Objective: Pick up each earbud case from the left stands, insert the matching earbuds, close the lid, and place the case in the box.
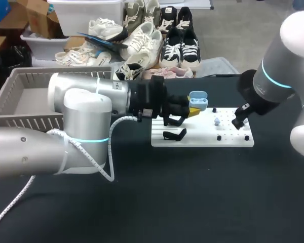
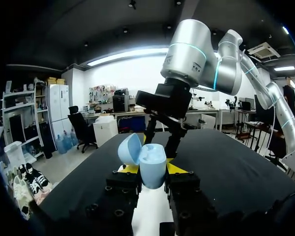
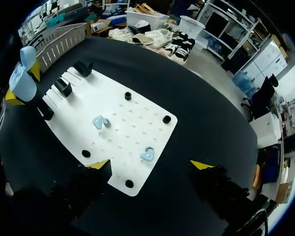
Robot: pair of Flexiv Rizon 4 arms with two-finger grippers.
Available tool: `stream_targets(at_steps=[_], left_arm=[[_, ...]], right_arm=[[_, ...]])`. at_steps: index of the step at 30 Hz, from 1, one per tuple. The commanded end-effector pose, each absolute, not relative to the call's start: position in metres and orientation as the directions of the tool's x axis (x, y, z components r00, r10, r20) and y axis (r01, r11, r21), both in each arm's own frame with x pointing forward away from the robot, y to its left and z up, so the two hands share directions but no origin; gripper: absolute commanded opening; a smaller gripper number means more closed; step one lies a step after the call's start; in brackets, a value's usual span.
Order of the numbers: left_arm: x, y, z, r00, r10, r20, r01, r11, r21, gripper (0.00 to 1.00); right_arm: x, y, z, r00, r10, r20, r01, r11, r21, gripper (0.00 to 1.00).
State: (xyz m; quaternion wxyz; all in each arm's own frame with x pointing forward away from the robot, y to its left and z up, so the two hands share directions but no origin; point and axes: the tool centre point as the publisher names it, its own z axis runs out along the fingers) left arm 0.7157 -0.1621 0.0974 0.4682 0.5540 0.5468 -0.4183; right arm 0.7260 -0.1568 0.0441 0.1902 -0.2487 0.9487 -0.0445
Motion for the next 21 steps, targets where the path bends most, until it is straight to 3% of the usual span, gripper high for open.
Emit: stream_targets(at_steps=[1, 8, 21], left_arm=[[0.7149, -0.1619, 0.0966, 0.054, 0.211, -0.976, 0.997, 0.039, 0.063, 0.0], [0.7149, -0.1619, 0.0966, 0.054, 0.211, -0.976, 0.997, 0.039, 0.063, 0.0], [0.7149, -0.1619, 0.0966, 0.054, 0.211, -0.976, 0.997, 0.039, 0.063, 0.0]], right_arm=[[0.7304, -0.1512, 0.0372, -0.819, -0.452, -0.354, -0.412, 0.892, -0.185, 0.98], [0.7291, -0.1452, 0.0333, -0.851, -0.371, -0.37, -0.34, 0.928, -0.149, 0.99], [0.729, -0.1456, 0.0317, -0.865, -0.357, -0.354, -0.328, 0.934, -0.14, 0.92]])
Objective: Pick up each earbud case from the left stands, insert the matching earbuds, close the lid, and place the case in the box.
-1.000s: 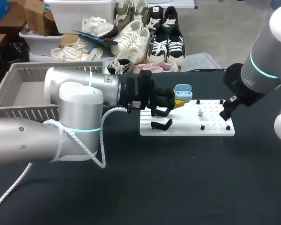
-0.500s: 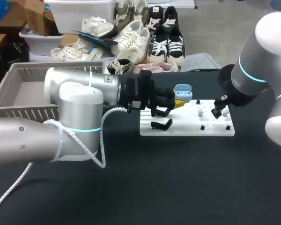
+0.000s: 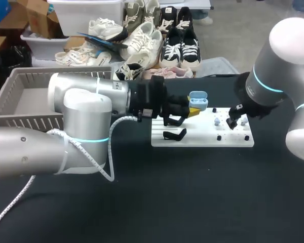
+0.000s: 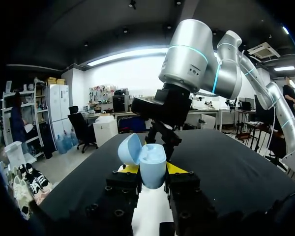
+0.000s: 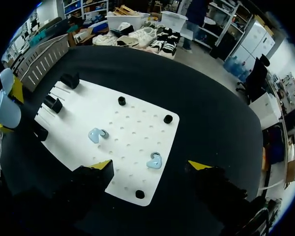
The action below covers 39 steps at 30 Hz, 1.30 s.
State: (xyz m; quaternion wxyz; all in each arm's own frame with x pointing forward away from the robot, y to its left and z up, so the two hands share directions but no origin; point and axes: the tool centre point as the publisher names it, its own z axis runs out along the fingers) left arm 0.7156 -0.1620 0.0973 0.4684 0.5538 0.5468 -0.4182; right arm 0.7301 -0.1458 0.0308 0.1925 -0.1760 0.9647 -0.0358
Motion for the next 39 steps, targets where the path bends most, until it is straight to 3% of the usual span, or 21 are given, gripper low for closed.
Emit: stream_targets(at_steps=[1, 3, 9, 19, 39], left_arm=[[0.7149, -0.1619, 0.0966, 0.054, 0.211, -0.976, 0.997, 0.039, 0.063, 0.0], [0.7149, -0.1619, 0.0966, 0.054, 0.211, -0.976, 0.997, 0.039, 0.063, 0.0], [0.7149, -0.1619, 0.0966, 0.054, 0.211, -0.976, 0.997, 0.039, 0.063, 0.0], [0.7149, -0.1619, 0.0966, 0.054, 0.211, -0.976, 0.997, 0.039, 0.063, 0.0], [0.7149, -0.1619, 0.0966, 0.054, 0.211, -0.976, 0.997, 0.039, 0.063, 0.0]], right_arm=[[0.7286, -0.1461, 0.0317, -0.865, -0.358, -0.352, -0.329, 0.934, -0.14, 0.88], [0.7278, -0.1478, 0.0309, -0.866, -0.358, -0.348, -0.33, 0.934, -0.138, 0.81], [0.7258, -0.1493, 0.0313, -0.869, -0.367, -0.333, -0.339, 0.93, -0.139, 0.81], [0.7257, -0.1507, 0.0305, -0.87, -0.389, -0.303, -0.362, 0.921, -0.142, 0.58], [0.7324, -0.1497, 0.0261, -0.872, -0.407, -0.272, -0.384, 0.913, -0.137, 0.47]])
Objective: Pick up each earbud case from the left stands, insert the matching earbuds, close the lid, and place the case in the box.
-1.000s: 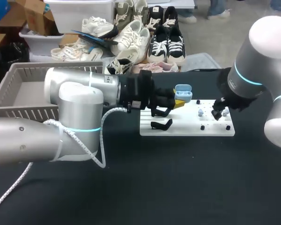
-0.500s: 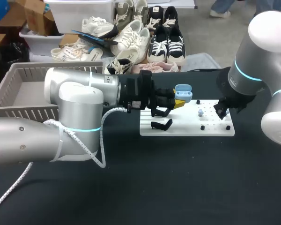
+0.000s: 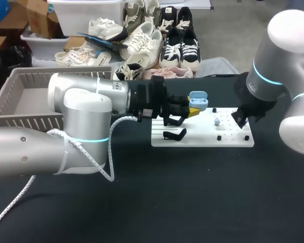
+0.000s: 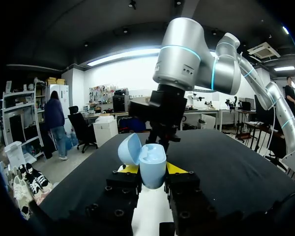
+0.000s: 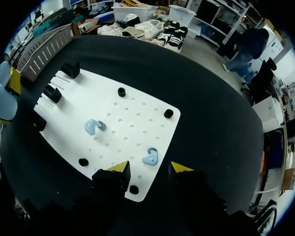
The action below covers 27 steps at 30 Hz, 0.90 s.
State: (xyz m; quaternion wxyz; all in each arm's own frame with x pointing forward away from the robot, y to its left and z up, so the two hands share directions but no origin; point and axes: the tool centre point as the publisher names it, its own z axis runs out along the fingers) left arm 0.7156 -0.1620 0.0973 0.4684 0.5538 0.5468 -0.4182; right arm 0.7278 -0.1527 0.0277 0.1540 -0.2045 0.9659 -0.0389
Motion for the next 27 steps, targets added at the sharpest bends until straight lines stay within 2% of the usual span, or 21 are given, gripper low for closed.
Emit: stream_targets(at_steps=[1, 19, 25, 27], left_arm=[[0.7149, -0.1619, 0.0966, 0.054, 0.211, -0.976, 0.997, 0.039, 0.063, 0.0], [0.7149, -0.1619, 0.0966, 0.054, 0.211, -0.976, 0.997, 0.039, 0.063, 0.0], [0.7149, -0.1619, 0.0966, 0.054, 0.211, -0.976, 0.997, 0.039, 0.063, 0.0], [0.7149, -0.1619, 0.0966, 0.054, 0.211, -0.976, 0.997, 0.039, 0.063, 0.0]], right_arm=[[0.7332, -0.1492, 0.0253, -0.872, -0.408, -0.27, -0.385, 0.913, -0.136, 0.47], [0.7347, -0.1501, 0.0211, -0.881, -0.394, -0.262, -0.373, 0.919, -0.13, 0.35], [0.7355, -0.1512, 0.021, -0.882, -0.391, -0.263, -0.37, 0.92, -0.128, 0.28], [0.7361, -0.1512, 0.0209, -0.882, -0.391, -0.261, -0.37, 0.92, -0.128, 0.22]])
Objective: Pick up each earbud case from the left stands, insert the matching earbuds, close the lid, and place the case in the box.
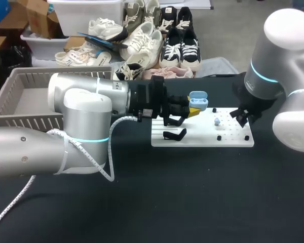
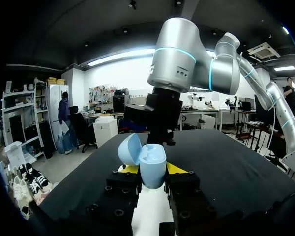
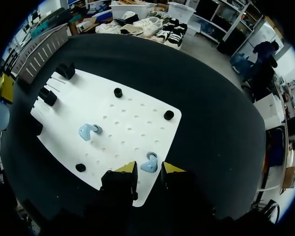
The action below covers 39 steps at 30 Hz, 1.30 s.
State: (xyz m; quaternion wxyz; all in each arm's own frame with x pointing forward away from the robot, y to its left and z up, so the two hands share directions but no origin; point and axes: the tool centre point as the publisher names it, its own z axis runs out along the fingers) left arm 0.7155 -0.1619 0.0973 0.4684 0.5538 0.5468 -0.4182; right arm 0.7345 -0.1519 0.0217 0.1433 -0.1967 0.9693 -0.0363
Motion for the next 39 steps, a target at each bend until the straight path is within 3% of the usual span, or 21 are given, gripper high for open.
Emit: stream_targets(at_steps=[1, 8, 11, 39], left_arm=[[0.715, -0.162, 0.097, 0.054, 0.211, -0.976, 0.997, 0.039, 0.063, 0.0], [0.715, -0.162, 0.097, 0.054, 0.211, -0.976, 0.997, 0.039, 0.063, 0.0], [0.715, -0.162, 0.097, 0.054, 0.211, -0.976, 0.997, 0.039, 0.063, 0.0], [0.715, -0.162, 0.097, 0.054, 0.211, -0.976, 0.997, 0.039, 0.063, 0.0]], right_arm=[[0.736, -0.151, 0.021, -0.883, -0.392, -0.26, -0.37, 0.92, -0.129, 0.2], [0.738, -0.152, 0.02, -0.885, -0.388, -0.258, -0.368, 0.921, -0.125, 0.1], [0.738, -0.152, 0.02, -0.885, -0.387, -0.257, -0.368, 0.922, -0.122, 0.0], [0.716, -0.153, 0.057, -0.87, -0.409, -0.277, -0.391, 0.913, -0.119, 0.0]])
